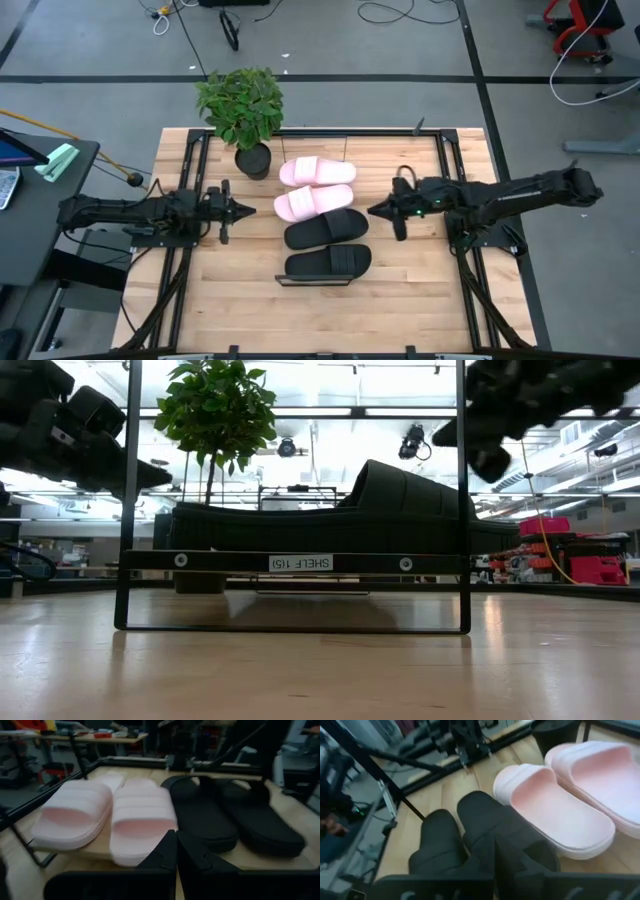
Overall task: Pick and place slides into the shelf
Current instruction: Return to Home Position
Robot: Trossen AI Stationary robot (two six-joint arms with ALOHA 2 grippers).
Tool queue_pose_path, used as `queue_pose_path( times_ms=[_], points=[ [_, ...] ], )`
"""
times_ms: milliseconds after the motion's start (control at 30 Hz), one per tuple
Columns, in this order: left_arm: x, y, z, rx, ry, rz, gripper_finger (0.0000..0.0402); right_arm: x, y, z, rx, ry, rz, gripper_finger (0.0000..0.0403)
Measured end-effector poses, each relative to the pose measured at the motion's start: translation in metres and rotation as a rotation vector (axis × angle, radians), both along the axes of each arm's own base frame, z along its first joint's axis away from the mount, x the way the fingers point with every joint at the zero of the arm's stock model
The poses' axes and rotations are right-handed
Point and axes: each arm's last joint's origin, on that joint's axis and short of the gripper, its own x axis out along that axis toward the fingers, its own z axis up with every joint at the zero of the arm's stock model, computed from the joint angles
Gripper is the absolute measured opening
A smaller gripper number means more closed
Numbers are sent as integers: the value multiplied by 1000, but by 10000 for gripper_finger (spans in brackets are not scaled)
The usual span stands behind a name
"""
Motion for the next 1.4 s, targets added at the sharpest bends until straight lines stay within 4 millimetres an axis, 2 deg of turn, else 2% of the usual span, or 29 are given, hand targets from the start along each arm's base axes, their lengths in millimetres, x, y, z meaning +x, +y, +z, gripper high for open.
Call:
queue_pose_path(
  times_ms=[200,333,567,867,1400],
  points=[
    [0,0,-1,1,15,12,6,-31,3,-10,-6,-69,-22,0],
    [0,0,-1,1,14,12,28,-45,2,-24,-5,-82,-24,0],
    [0,0,-1,2,13,12,57,-58,2,-44,-12,-157,-19,0],
    [0,0,-1,2,13,12,66,-67,2,-71,-7,-250,6,0],
    [0,0,-1,3,13,12,53,-72,2,-67,-126,-300,54,0]
  ],
)
